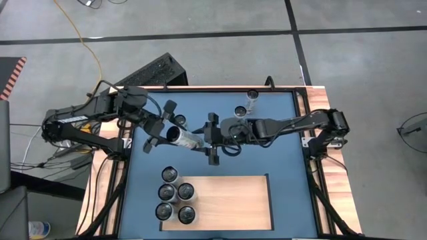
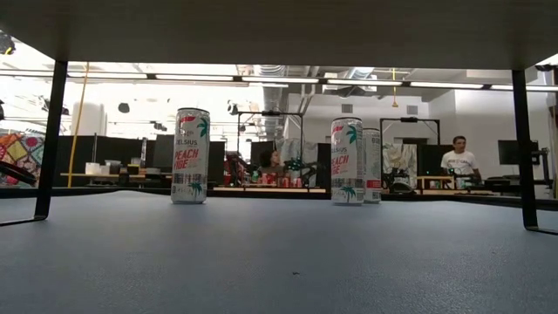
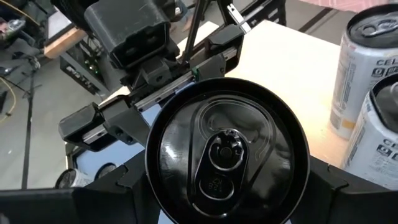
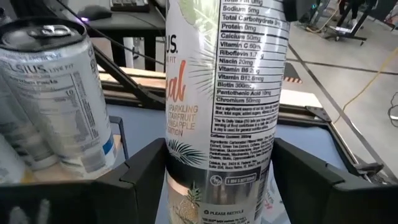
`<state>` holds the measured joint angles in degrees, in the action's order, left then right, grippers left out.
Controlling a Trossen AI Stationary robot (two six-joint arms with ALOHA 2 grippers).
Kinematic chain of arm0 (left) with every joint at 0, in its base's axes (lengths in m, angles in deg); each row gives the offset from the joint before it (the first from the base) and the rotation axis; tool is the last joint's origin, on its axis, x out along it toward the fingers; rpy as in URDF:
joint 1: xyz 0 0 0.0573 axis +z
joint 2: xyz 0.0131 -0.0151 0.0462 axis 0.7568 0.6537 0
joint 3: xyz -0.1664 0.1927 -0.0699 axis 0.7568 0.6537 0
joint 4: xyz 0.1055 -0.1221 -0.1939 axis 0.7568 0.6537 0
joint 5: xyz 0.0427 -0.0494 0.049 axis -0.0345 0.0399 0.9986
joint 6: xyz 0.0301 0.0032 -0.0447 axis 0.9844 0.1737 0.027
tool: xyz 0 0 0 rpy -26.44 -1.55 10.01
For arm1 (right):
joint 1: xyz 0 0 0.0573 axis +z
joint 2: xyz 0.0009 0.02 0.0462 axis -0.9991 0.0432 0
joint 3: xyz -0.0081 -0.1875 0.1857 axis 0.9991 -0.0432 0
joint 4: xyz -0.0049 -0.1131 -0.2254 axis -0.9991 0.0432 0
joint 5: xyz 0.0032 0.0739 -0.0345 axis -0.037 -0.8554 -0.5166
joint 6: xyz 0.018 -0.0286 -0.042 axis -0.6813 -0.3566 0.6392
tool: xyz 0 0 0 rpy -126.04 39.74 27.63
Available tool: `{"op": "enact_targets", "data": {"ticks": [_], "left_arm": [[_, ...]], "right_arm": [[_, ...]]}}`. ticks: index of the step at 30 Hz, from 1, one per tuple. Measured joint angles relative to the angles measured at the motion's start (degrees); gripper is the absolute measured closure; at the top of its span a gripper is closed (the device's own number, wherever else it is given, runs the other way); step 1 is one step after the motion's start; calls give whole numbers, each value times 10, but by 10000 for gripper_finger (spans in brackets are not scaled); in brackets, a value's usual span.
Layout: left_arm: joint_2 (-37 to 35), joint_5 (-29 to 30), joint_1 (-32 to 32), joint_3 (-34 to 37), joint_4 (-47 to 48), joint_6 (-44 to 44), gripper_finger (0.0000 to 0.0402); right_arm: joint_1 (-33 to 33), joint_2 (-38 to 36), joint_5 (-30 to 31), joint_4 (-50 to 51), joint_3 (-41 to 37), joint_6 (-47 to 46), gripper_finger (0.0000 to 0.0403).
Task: Place canned beverage on shelf
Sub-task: Put the white yellow soda can on the shelf aligned with the other white yellow soda cans
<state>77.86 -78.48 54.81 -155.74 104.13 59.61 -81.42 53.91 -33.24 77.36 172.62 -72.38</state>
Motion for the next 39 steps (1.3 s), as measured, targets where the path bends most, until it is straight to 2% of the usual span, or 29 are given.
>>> {"op": "enact_targets", "data": {"ticks": [5, 23, 27, 34, 37, 39], "left_arm": [[4, -20, 0, 0, -4, -8, 167], [23, -29, 0, 0, -20, -15, 167], [23, -28, 1, 0, -20, -22, 167], [23, -28, 0, 0, -21, -26, 167], [23, -25, 0, 0, -22, -32, 166], [23, -15, -1, 0, -26, -44, 145]], "right_arm": [[-1, 0, -30, -7, 0, 1, 137], [-10, 0, -43, -11, -1, 2, 138], [-12, 0, -44, -13, -1, 1, 156], [-12, 0, -44, -4, 0, 0, 217], [-8, 0, -43, -2, 0, -1, 224], [-7, 0, -43, -3, 0, 1, 224]]}}
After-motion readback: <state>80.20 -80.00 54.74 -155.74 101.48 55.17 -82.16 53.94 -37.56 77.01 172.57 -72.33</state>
